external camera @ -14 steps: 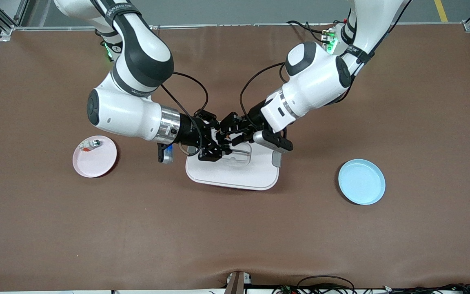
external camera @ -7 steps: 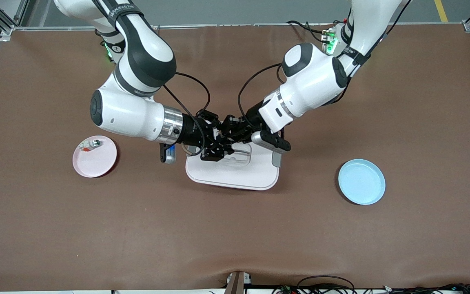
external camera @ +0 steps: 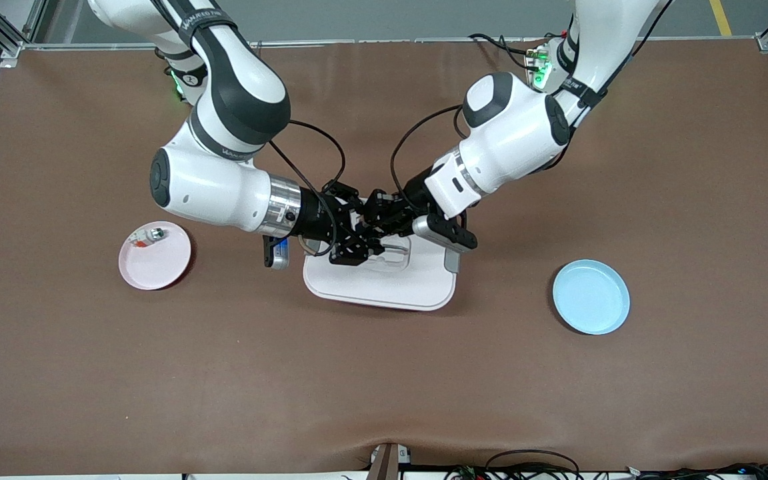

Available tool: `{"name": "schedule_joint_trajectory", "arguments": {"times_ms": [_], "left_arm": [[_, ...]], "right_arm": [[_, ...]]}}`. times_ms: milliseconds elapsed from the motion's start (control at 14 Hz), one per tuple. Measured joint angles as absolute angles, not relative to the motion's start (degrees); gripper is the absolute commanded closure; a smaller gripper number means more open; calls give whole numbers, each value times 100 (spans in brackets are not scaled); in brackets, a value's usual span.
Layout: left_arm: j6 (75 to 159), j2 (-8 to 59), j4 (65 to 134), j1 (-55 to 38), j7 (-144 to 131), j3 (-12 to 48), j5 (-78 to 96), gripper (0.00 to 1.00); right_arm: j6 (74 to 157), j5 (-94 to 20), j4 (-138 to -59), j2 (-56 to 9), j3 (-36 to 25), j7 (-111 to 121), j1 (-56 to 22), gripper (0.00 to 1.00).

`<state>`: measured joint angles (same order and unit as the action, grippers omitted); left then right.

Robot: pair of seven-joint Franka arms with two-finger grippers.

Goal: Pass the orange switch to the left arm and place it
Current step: 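Grasp the switch with the left gripper above the white box, then carry the switch to the blue plate with the left gripper while the right gripper withdraws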

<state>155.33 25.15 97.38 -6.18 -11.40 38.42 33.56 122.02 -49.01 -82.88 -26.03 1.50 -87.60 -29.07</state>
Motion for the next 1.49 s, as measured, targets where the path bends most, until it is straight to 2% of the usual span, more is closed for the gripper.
{"name": "schedule_joint_trajectory", "arguments": {"times_ms": [285,498,854,1139,1495], "left_arm": [[15484,2518,9773,-406,-1033,3796,2496,100],[15075,2519,9771,53,-886,3768,1537,100],[13898,2519,9757,847,37,3752,259,100],[12997,2520,9760,1458,1734,3736,-1,100],[12784,2643,9945,2183,3897,3718,-593,100]], "right_arm": [[12120,-4184,-8171,-2633,116,-8582,-2881,0],[11103,-3453,-8033,-2627,62,-7476,-2603,0],[9586,-2337,-7894,-2564,2,-4888,-1566,0],[8823,-1588,-7859,-2478,-11,-3043,-821,0],[8111,-742,-7835,-2200,-17,-1425,-204,0]]}}
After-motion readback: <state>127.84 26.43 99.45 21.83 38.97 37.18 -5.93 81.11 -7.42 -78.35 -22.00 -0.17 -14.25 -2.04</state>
